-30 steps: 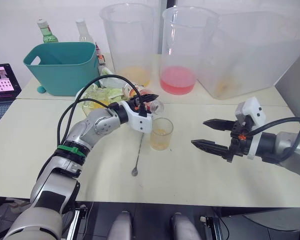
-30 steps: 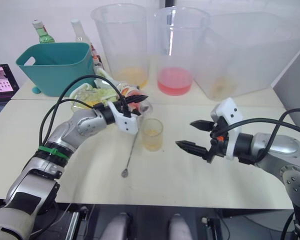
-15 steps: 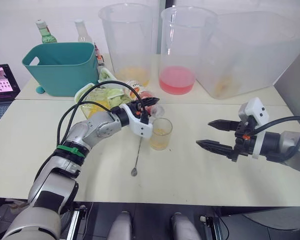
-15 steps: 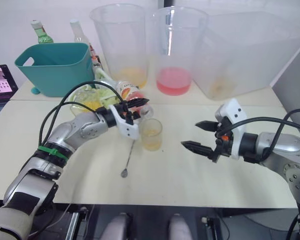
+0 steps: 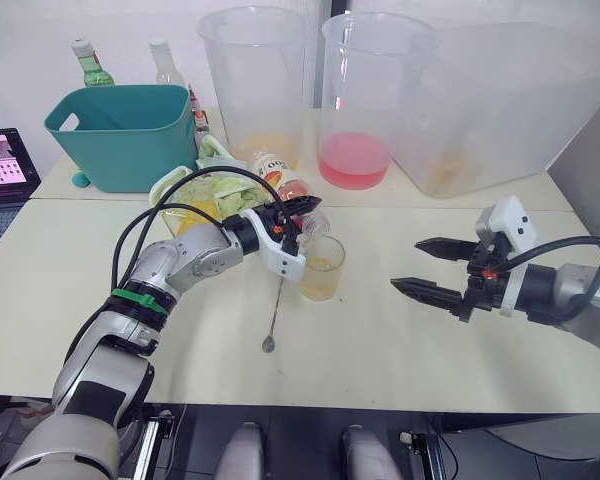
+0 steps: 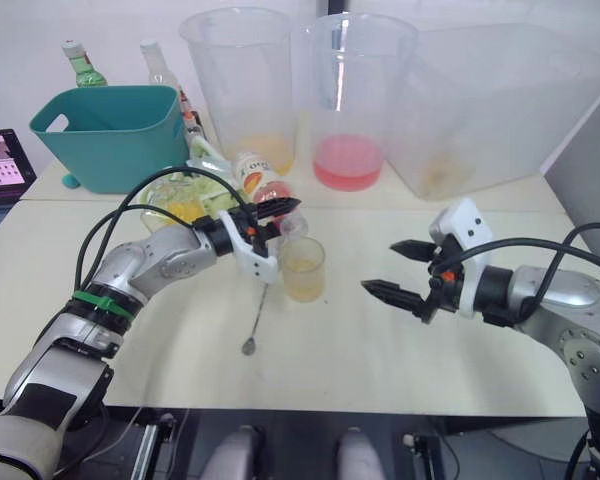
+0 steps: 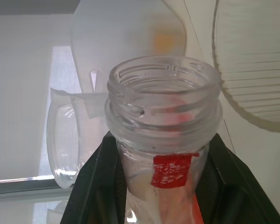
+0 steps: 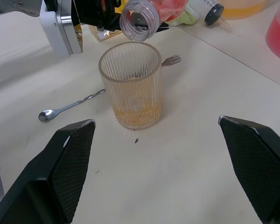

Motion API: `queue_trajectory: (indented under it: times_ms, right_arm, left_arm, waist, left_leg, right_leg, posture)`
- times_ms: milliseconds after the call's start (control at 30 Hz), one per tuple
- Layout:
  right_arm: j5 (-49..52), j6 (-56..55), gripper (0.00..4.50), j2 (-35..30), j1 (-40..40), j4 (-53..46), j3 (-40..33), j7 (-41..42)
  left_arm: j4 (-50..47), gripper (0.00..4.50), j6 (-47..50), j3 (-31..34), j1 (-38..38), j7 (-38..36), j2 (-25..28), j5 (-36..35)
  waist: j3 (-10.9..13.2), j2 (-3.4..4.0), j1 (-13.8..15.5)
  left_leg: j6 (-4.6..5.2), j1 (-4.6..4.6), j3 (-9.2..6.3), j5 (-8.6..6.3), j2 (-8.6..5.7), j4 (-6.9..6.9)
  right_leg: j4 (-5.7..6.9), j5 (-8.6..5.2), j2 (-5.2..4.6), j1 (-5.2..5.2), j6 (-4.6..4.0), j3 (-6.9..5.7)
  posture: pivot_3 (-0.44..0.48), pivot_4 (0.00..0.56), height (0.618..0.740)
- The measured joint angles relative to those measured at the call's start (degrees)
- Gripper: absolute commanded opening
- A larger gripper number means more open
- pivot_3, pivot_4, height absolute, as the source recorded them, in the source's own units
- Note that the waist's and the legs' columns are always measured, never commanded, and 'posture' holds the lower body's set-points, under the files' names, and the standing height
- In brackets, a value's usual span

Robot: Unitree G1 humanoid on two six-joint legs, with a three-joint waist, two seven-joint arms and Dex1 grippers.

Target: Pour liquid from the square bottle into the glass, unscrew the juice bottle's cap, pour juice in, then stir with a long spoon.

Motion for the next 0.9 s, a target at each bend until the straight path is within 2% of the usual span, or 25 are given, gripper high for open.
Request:
queue_trajectory:
  times_ms: [467,667,900]
  right_arm:
    - [-2.5,-1.4,4.48,0.3,-0.3,1.2,1.3,1.4]
    - [-2.7,-1.5,4.48,2.3,-1.5,1.3,3.3,0.9]
    - [-2.8,-1.5,4.48,2.3,-2.2,1.3,3.4,1.1]
  left_arm:
    - [-0.5,1.53,0.3,-1.2,-1.5,6.4,1.4,5.6]
    - [-1.5,1.53,1.4,-1.6,-1.7,9.1,1.7,8.9]
    - [-1.5,1.53,1.4,-1.6,-1.7,9.5,1.7,9.1]
  waist:
    - [0.0,0.0,0.0]
    - [0.0,0.0,0.0]
    - [0.0,0.0,0.0]
  left_leg:
    - [0.0,0.0,0.0,0.0,0.0,0.0]
    - [0.0,0.0,0.0,0.0,-0.01,0.0]
    - [-0.01,0.0,0.0,0.0,-0.02,0.01]
  right_leg:
    - [0.02,0.0,0.0,0.0,0.0,-0.01]
    - [0.03,0.0,-0.01,-0.01,0.0,0.0]
    - [0.03,0.01,-0.01,0.0,0.0,-0.01]
  posture:
    - [0.0,0.15,0.733]
    - [0.0,0.15,0.733]
    - [0.0,0.15,0.733]
